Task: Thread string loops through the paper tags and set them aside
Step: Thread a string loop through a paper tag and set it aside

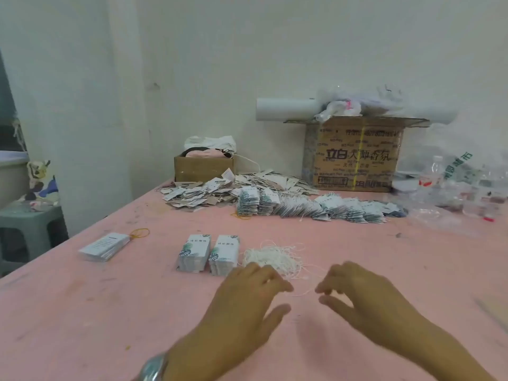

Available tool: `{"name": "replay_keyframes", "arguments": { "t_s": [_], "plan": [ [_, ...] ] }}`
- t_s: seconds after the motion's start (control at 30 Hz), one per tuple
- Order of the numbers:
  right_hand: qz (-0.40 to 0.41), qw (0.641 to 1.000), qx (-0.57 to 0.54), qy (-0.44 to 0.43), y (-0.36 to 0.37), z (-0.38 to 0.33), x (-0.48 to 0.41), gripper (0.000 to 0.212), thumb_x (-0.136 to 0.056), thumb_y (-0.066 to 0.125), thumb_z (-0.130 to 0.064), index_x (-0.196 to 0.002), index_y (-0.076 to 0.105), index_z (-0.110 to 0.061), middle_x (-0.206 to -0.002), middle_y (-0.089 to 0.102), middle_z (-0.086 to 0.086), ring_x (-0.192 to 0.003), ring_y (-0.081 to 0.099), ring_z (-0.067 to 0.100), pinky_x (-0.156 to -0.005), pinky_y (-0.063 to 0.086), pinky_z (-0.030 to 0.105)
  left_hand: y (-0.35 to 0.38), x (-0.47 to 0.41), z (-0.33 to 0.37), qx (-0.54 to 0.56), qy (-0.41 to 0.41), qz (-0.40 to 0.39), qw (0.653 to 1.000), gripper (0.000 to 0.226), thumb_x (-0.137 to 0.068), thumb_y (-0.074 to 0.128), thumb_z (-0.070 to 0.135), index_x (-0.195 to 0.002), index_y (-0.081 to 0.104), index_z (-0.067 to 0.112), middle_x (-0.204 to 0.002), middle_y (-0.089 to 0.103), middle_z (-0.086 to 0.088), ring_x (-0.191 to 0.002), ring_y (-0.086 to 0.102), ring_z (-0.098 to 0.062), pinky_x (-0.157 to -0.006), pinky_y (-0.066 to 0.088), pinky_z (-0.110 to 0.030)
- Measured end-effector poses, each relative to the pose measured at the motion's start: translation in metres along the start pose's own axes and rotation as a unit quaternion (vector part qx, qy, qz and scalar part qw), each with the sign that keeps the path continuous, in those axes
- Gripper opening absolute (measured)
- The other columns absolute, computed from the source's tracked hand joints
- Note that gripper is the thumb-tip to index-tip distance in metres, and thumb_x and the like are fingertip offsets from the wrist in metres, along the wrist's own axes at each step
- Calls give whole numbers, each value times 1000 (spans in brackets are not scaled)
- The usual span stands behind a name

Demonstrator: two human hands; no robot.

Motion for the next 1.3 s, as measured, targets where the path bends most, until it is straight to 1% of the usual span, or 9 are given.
{"name": "replay_keyframes", "arguments": {
  "t_s": [0.1, 0.23, 0.5, 0.7, 0.9, 1.0, 1.1, 1.13, 1.3],
  "plan": [
    [-70, 996, 58, -25, 16, -12, -55, 35, -100, 49, -42, -132, 57, -32, -119, 54, -12, -114, 44, 11, -85, 40, 26, 43, -35, -20, -30, -15, -97, 995, 38, -102, 42, 46, -137, 51, 34, -130, 50, 11, -120, 40, -13, -97, 27, -29],
    [-142, 981, 111, -70, 47, -10, -78, 31, -99, 52, -35, -126, 64, -26, -117, 59, -2, -112, 46, 20, -86, 41, 34, 81, -63, -29, -52, -21, -143, 988, 37, -100, 44, 46, -128, 62, 30, -122, 57, 5, -114, 44, -18, -89, 27, -32],
    [-118, 978, 84, -151, 50, -13, -90, 18, -91, 54, -26, -92, 71, -23, -94, 63, -7, -94, 49, 16, -77, 38, 31, 98, -66, -37, -17, -23, -124, 992, 32, -99, 44, 41, -114, 72, 34, -107, 62, 6, -97, 40, -17, -75, 15, -29],
    [-104, 985, 37, -136, 55, -9, -94, 22, -89, 53, -34, -91, 67, -17, -92, 61, -7, -91, 48, 13, -79, 38, 26, 100, -63, -41, 35, -32, -105, 993, 36, -91, 49, 58, -103, 73, 34, -97, 60, 9, -90, 35, -12, -77, 20, -30],
    [-30, 984, -152, -87, 26, 2, -107, 5, -77, 58, -25, -78, 62, -24, -72, 60, -11, -69, 54, 8, -67, 47, 27, 84, -76, -53, 69, -90, -10, 993, 27, -91, 56, 48, -96, 75, 30, -94, 67, 8, -91, 41, -15, -75, 21, -30],
    [71, 927, -367, -40, 12, 21, -116, 8, -82, 63, -11, -81, 66, -18, -71, 63, -6, -64, 51, 6, -60, 41, 21, 65, -74, -74, 195, -169, 108, 960, 18, -85, 68, 48, -83, 77, 32, -79, 67, 14, -86, 43, -8, -78, 31, -30],
    [123, 767, -627, 47, 25, 45, -120, 23, -86, 57, -19, -99, 73, -10, -79, 66, 4, -66, 48, 12, -60, 36, 23, 66, -61, -100, 324, -263, 172, 892, 12, -80, 75, 46, -72, 74, 37, -75, 65, 21, -87, 48, -1, -76, 36, -21],
    [110, 741, -659, 65, 34, 45, -120, 30, -84, 55, -21, -104, 74, -10, -83, 66, 5, -67, 46, 13, -61, 33, 25, 68, -59, -103, 339, -279, 172, 882, 13, -80, 75, 45, -69, 72, 39, -75, 65, 23, -86, 49, -2, -74, 36, -19],
    [61, 754, -647, 97, 61, 30, -121, 36, -76, 75, -40, -104, 77, -18, -80, 65, -3, -68, 41, 13, -60, 34, 19, 72, -60, -103, 346, -274, 165, 882, 14, -79, 72, 54, -72, 74, 42, -71, 66, 23, -80, 51, -3, -67, 36, -16]
  ]
}}
Point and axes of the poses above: each hand's wrist, its own x-axis away from the middle knuckle, its own y-axis out of the palm, z = x × y, the point moved 9 cm from there along -x, towards the middle knuckle
